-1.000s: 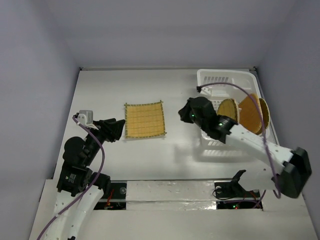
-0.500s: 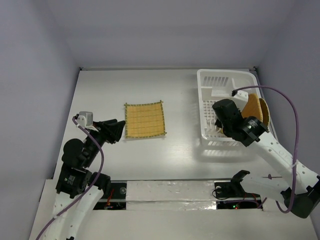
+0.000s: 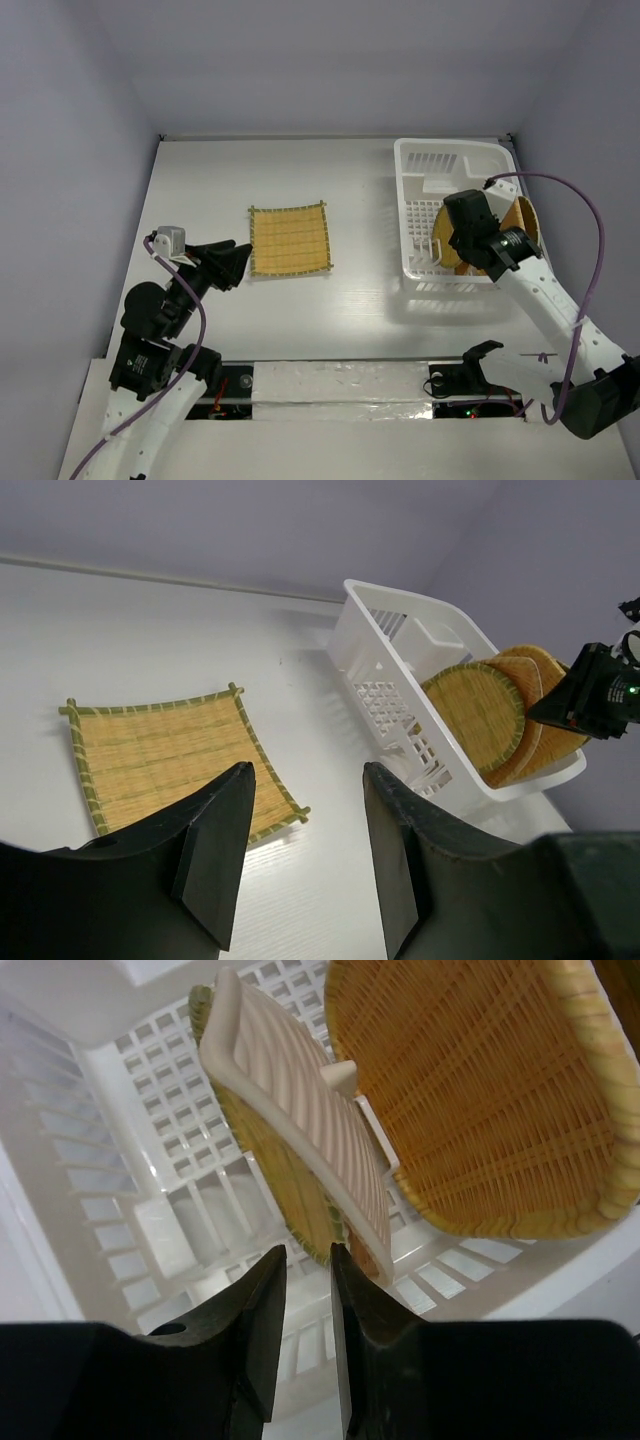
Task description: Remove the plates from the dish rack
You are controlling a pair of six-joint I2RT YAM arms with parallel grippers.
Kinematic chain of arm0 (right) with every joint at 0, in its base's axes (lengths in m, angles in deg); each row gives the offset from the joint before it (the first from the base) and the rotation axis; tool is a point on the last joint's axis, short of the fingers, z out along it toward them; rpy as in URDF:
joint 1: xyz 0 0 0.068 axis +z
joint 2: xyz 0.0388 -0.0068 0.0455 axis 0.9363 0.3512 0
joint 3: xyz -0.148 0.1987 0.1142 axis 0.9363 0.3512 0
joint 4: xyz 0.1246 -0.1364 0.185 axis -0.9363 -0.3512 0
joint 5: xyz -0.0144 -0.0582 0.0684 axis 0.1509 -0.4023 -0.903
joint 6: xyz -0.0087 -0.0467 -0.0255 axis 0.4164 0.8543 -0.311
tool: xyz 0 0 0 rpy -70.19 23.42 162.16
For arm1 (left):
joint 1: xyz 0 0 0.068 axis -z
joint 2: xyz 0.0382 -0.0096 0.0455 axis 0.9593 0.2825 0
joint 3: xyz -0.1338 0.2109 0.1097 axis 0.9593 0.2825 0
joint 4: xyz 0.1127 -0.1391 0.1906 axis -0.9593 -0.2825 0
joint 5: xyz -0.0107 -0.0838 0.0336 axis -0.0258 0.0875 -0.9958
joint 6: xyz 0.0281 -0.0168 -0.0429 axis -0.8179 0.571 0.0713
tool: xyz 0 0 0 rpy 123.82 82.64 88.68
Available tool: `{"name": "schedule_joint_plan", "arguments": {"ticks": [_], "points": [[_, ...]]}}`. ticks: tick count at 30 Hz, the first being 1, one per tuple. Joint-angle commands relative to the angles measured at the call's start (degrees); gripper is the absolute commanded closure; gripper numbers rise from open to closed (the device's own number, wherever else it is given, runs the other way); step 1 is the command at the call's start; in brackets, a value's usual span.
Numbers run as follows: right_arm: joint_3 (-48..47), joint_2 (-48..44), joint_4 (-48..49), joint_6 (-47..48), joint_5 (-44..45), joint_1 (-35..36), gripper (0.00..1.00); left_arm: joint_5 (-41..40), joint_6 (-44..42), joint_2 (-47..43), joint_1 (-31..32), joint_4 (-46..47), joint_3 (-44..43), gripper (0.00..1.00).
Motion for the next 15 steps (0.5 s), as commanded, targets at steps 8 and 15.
{"name": "schedule_joint_plan", "arguments": {"ticks": [8,15], "points": [[1.3,3.4,8.2,5.2,-1.5,-5.5,0.68,-0.2,0.1,-0.8,0.9,2.0,-0.2,0.55],[0.3,5.3,7.0,4.5,0.3,-6.0,0.6,-0.4,0.0,-0.8,0.9,1.9,-0.3,0.55]]}}
